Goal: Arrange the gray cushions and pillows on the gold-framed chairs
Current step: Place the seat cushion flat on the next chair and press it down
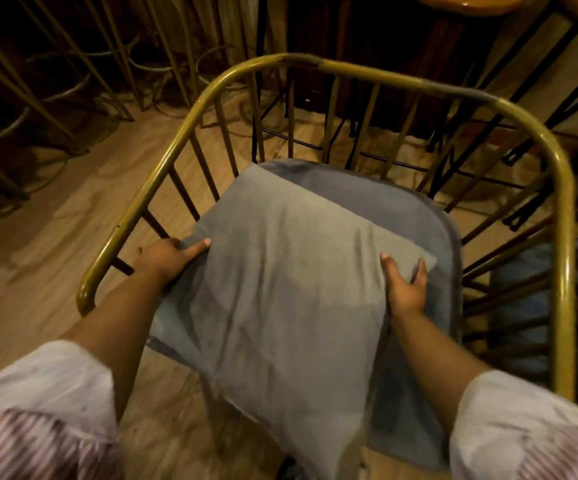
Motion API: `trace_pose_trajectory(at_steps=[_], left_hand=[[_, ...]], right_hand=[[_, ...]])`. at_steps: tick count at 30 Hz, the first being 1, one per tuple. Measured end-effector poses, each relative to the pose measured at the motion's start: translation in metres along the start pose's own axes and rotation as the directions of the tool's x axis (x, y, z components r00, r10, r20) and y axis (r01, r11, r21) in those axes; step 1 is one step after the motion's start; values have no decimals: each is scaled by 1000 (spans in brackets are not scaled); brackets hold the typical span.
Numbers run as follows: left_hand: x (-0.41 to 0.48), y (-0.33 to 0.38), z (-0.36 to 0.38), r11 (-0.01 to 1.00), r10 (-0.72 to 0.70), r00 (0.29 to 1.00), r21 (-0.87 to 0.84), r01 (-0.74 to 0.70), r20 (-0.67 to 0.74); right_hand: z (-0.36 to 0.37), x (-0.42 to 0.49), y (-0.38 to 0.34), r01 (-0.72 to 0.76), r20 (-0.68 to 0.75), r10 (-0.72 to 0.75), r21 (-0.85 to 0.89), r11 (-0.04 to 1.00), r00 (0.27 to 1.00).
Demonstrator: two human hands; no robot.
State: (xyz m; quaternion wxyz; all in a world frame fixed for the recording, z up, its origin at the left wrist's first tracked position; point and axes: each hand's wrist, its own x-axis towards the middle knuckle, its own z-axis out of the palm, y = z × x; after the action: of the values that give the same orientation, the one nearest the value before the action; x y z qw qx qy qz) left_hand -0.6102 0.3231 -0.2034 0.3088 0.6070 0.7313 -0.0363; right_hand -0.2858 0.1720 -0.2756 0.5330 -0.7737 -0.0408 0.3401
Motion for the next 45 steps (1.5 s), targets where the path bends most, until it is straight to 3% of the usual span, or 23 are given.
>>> trace_pose_trajectory(at_steps=[3,6,10,15,19,28,36,45], left_hand=[[-28,-8,30,999,32,992,-6,-32,123],[-39,-3,47,1000,6,981,-3,-6,192],[-22,1,37,998,-55,970,37,48,237],[-14,14,53,919,65,956,-390,54,286],[-18,21,67,848,72,980,-529,39,188],[-23,31,52,828,210,976,-541,-147,57],[-12,12,77,932,91,965,-364,5,247],[-46,43,79,986,55,973,-165,-18,223]], right_hand=[[-21,25,-36,74,87,-61,-163,984,994],[-34,39,-43,37,236,40,-311,950,971],[-38,27,-18,73,259,5,-292,954,966],[-57,12,25,6,242,39,-181,983,969],[-61,7,30,12,221,13,-109,994,975],[-60,1,18,103,119,-99,-26,994,988],[-56,5,43,61,177,-35,-143,988,984],[-61,-11,31,15,176,45,-328,945,983]])
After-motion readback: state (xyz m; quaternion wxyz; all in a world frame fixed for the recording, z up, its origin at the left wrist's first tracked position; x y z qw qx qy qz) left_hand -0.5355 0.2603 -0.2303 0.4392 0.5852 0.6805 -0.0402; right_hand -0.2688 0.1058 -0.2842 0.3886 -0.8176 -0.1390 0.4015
